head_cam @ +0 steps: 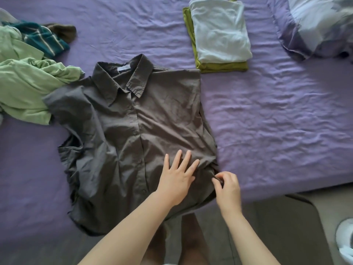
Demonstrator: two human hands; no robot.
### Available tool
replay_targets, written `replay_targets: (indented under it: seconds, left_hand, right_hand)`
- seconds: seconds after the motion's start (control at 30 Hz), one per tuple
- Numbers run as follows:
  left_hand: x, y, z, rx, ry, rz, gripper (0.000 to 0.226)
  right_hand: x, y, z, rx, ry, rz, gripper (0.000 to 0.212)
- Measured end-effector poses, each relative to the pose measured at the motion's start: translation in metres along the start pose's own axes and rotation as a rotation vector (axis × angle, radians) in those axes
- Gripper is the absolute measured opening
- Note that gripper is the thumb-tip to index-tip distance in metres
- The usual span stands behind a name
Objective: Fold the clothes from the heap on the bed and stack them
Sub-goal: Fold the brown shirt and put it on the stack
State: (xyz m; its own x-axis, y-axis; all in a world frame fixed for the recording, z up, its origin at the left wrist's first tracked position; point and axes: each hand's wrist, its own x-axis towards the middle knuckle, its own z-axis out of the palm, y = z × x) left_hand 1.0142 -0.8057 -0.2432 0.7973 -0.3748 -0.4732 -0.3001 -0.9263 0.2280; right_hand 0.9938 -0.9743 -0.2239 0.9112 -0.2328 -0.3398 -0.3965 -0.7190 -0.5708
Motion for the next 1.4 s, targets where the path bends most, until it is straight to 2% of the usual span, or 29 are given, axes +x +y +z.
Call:
replay_targets:
  seconds: [0.07, 0.17, 0.23, 0.3, 0.37, 0.43, 0.5, 0.53, 0.57, 0.6, 0.63, 0.67, 0.7, 0.73, 0.77, 0.8, 0.87, 0.9, 0.93, 1.0, 1.03, 1.1, 1.17, 1.23, 1.3, 1.4]
  left_hand:
    - [-0.007, 0.0, 0.002, -0.023, 0.011, -0.04, 0.055]
    - [-0.01, -0.007, 0.0, -0.005, 0.034, -0.087, 0.053]
    - [-0.007, -0.012, -0.003, 0.025, 0.032, -0.116, 0.054]
    - [-0.004, -0.01, -0.002, 0.055, 0.036, -0.124, 0.061]
    - [-0.005, -0.004, 0.002, 0.078, 0.021, -0.097, 0.073]
    - [-0.009, 0.004, 0.01, 0.107, 0.003, -0.068, 0.085]
    - [-0.014, 0.007, 0.019, 0.118, 0.019, -0.082, 0.092]
    - [-0.017, 0.008, 0.022, 0.118, 0.036, -0.104, 0.094]
    - [-0.021, 0.009, 0.024, 0.122, 0.043, -0.125, 0.094]
    - [-0.026, 0.008, 0.024, 0.132, 0.04, -0.149, 0.092]
    - [-0.031, 0.006, 0.024, 0.148, 0.035, -0.176, 0.09]
    - [-0.037, 0.003, 0.025, 0.163, 0.03, -0.205, 0.087]
    - [-0.045, -0.001, 0.026, 0.166, 0.025, -0.232, 0.084]
    - [-0.052, -0.007, 0.025, 0.154, 0.017, -0.256, 0.082]
    - [-0.06, -0.012, 0.025, 0.135, 0.007, -0.275, 0.079]
    - [-0.069, -0.016, 0.025, 0.119, -0.006, -0.289, 0.077]
    - [-0.084, -0.024, 0.026, 0.113, -0.049, -0.301, 0.075]
    - [-0.091, -0.026, 0.026, 0.117, -0.077, -0.305, 0.076]
    - [-0.098, -0.029, 0.026, 0.118, -0.102, -0.311, 0.078]
    - [-0.11, -0.032, 0.026, 0.116, -0.113, -0.313, 0.083]
    - [-0.114, -0.032, 0.026, 0.112, -0.102, -0.307, 0.087]
    - [-0.12, -0.03, 0.025, 0.104, -0.067, -0.304, 0.091]
    - [-0.125, -0.028, 0.022, 0.079, -0.029, -0.346, 0.085]
    - [-0.132, -0.032, 0.018, 0.039, -0.003, -0.406, 0.077]
    - [-0.141, -0.04, 0.014, 0.011, 0.012, -0.447, 0.072]
    - [-0.156, -0.06, 0.009, -0.013, 0.067, -0.525, 0.068]
  right_hand:
    - [0.0, 0.009, -0.006, 0.068, -0.007, 0.026, 0.005]
    - [-0.003, 0.032, -0.022, 0.129, 0.076, 0.233, 0.012]
    - [-0.006, 0.036, -0.025, 0.207, 0.051, 0.3, 0.011]
    - [-0.006, 0.032, -0.025, 0.357, 0.006, 0.337, 0.016]
    - [-0.006, 0.03, -0.024, 0.268, 0.009, 0.337, 0.025]
    - [-0.009, 0.033, -0.023, -0.007, 0.111, 0.254, 0.037]
    - [-0.018, 0.021, -0.017, -0.237, 0.181, -0.11, 0.043]
    - [-0.022, 0.016, -0.011, -0.328, 0.153, -0.342, 0.044]
    - [-0.026, 0.016, -0.005, -0.42, 0.057, -0.549, 0.046]
    - [-0.028, 0.016, -0.001, -0.529, -0.083, -0.679, 0.048]
    - [-0.03, 0.016, 0.0, -0.617, -0.216, -0.679, 0.051]
    - [-0.032, 0.016, 0.002, -0.676, -0.296, -0.537, 0.052]
    - [-0.034, 0.015, 0.003, -0.672, -0.289, -0.366, 0.051]
    - [-0.037, 0.008, 0.003, -0.647, -0.278, -0.283, 0.049]
    - [-0.043, 0.002, 0.004, -0.599, -0.281, -0.331, 0.05]
    - [-0.05, -0.003, 0.01, -0.616, -0.306, -0.459, 0.055]
    - [-0.068, -0.006, 0.022, -0.749, -0.479, -0.713, 0.067]
    - [-0.076, -0.006, 0.027, -0.811, -0.56, -0.757, 0.067]
    - [-0.083, -0.006, 0.03, -0.862, -0.647, -0.704, 0.061]
    - [-0.089, -0.001, 0.032, -0.854, -0.701, -0.632, 0.045]
    - [-0.09, -0.001, 0.032, -0.837, -0.702, -0.638, 0.044]
    - [-0.09, -0.007, 0.032, -0.795, -0.751, -0.637, 0.059]
    - [-0.087, -0.015, 0.031, -0.729, -0.791, -0.575, 0.057]
    - [-0.084, -0.031, 0.033, -0.627, -0.746, -0.558, 0.048]
    - [-0.079, -0.053, 0.04, -0.554, -0.667, -0.632, 0.047]
    - [-0.076, -0.093, 0.057, -0.465, -0.634, -0.751, 0.049]
